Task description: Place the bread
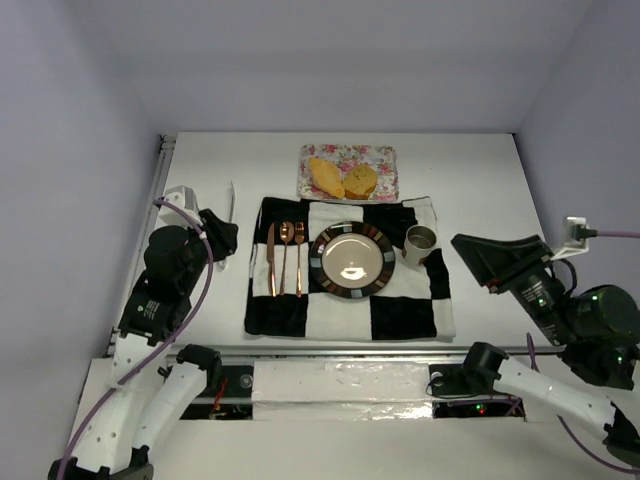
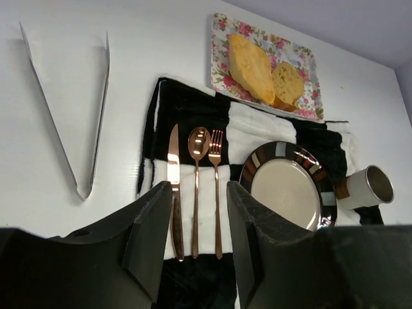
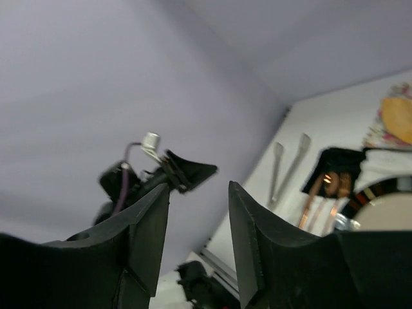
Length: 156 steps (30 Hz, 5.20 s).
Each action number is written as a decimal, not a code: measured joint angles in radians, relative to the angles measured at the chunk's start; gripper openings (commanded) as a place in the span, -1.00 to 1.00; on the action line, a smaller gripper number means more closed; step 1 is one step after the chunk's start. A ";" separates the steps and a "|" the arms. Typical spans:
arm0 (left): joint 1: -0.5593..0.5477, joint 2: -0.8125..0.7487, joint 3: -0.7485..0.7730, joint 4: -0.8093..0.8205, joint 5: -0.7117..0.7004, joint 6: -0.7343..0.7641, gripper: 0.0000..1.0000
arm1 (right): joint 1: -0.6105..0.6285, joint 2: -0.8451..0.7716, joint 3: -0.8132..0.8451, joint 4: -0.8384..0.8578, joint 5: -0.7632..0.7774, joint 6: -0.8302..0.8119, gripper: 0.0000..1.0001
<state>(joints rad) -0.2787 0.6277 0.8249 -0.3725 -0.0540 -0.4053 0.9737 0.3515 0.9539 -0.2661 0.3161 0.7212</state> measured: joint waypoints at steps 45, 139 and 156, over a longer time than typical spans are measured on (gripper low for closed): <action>0.114 1.275 0.404 0.315 -0.313 0.260 -0.36 | 0.000 -0.142 -0.303 -0.295 0.038 0.132 -0.42; -0.002 0.265 -0.474 1.625 0.668 -1.044 -1.00 | 0.062 1.010 -0.318 1.235 -0.563 0.285 0.99; -0.144 0.281 -0.520 1.638 0.559 -1.040 -1.00 | 0.114 1.114 -0.264 1.232 -0.539 0.301 0.73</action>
<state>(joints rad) -0.4225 0.9089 0.3054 1.2655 0.5049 -1.4448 1.0882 1.4654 0.6895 0.9661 -0.2226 1.0225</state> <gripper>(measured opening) 0.021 0.891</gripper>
